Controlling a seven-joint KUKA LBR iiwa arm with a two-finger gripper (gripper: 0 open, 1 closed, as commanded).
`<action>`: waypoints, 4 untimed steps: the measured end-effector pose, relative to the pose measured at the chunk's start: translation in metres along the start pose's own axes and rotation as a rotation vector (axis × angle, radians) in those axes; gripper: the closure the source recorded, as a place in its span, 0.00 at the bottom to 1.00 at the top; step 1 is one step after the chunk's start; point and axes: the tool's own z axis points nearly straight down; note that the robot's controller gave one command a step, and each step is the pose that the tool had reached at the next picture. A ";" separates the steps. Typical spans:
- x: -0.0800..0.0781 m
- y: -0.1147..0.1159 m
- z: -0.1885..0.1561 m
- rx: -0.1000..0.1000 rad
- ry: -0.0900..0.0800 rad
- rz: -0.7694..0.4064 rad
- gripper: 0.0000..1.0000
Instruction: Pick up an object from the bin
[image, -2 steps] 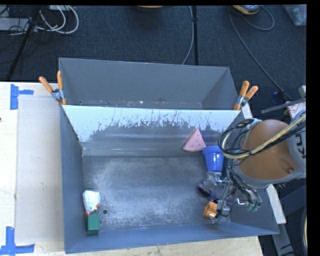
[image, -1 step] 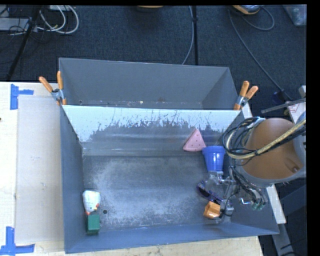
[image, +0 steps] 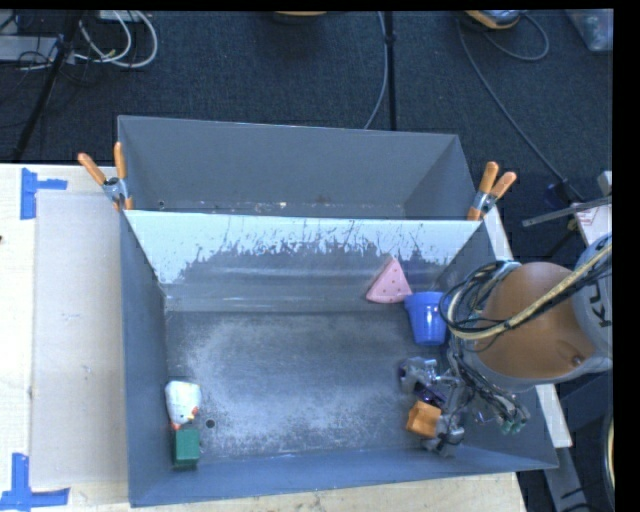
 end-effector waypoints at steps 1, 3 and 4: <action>0.005 0.003 -0.001 0.003 -0.002 -0.015 1.00; 0.006 0.004 -0.004 0.002 -0.001 -0.015 1.00; 0.007 0.005 -0.017 0.000 0.006 -0.016 1.00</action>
Offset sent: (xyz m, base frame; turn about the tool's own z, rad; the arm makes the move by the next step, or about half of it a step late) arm 0.0000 0.0000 0.0000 0.0000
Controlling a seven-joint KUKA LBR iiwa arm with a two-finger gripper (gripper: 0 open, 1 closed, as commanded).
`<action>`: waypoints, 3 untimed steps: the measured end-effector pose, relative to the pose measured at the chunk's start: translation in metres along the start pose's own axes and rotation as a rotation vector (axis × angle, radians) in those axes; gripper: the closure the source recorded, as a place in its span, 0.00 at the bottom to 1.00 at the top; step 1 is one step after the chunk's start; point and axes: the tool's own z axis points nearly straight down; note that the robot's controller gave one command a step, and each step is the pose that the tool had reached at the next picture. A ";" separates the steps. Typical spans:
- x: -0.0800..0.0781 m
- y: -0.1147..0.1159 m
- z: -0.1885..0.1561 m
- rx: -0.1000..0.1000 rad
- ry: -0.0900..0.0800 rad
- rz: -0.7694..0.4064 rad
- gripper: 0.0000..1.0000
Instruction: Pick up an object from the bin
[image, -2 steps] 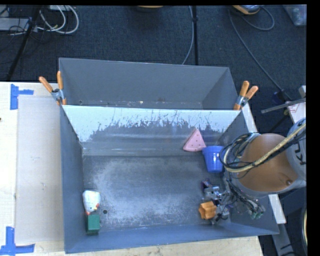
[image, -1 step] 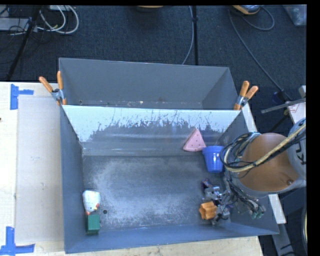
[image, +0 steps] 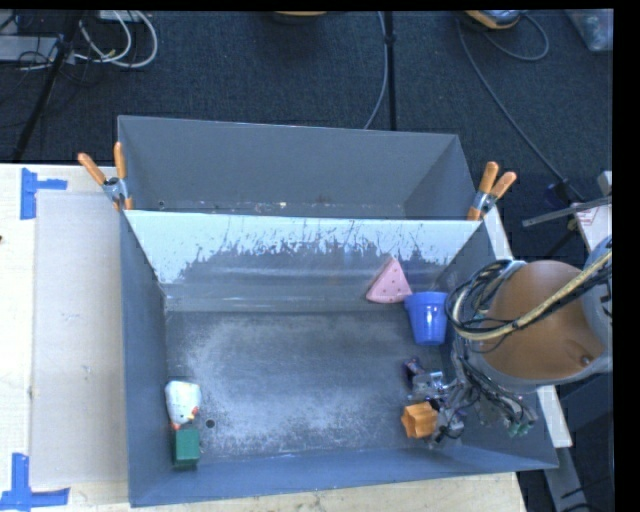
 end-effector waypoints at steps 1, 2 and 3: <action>0.001 0.001 -0.015 -0.002 0.004 0.001 1.00; 0.001 0.001 -0.037 -0.002 0.004 0.003 1.00; 0.000 0.001 -0.055 -0.001 0.002 0.003 1.00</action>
Offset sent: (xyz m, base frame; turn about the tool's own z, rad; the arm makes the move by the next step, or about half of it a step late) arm -0.0001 0.0000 0.0276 0.0000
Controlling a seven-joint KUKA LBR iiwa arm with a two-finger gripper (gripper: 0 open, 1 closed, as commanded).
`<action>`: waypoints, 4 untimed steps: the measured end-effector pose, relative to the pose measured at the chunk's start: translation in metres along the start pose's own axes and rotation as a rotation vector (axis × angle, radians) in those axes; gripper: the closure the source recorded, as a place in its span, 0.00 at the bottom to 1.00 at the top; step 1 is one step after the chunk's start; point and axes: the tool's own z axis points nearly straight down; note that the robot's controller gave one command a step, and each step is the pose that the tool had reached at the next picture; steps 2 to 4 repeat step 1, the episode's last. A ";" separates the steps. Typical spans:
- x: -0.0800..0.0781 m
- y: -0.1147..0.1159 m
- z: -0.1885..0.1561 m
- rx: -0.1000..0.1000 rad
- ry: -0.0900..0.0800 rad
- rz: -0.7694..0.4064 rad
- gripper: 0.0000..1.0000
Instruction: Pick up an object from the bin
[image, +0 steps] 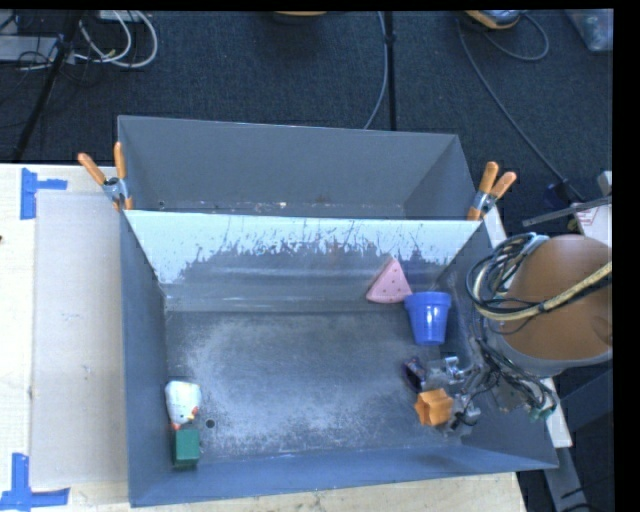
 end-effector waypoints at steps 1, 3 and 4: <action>0.000 0.000 -0.016 0.000 -0.001 0.001 1.00; 0.000 0.000 -0.016 0.000 -0.001 0.001 1.00; 0.000 0.000 -0.016 0.000 -0.001 0.001 1.00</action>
Offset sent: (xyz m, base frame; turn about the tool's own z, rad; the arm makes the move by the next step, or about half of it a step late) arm 0.0001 0.0000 0.0262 0.0000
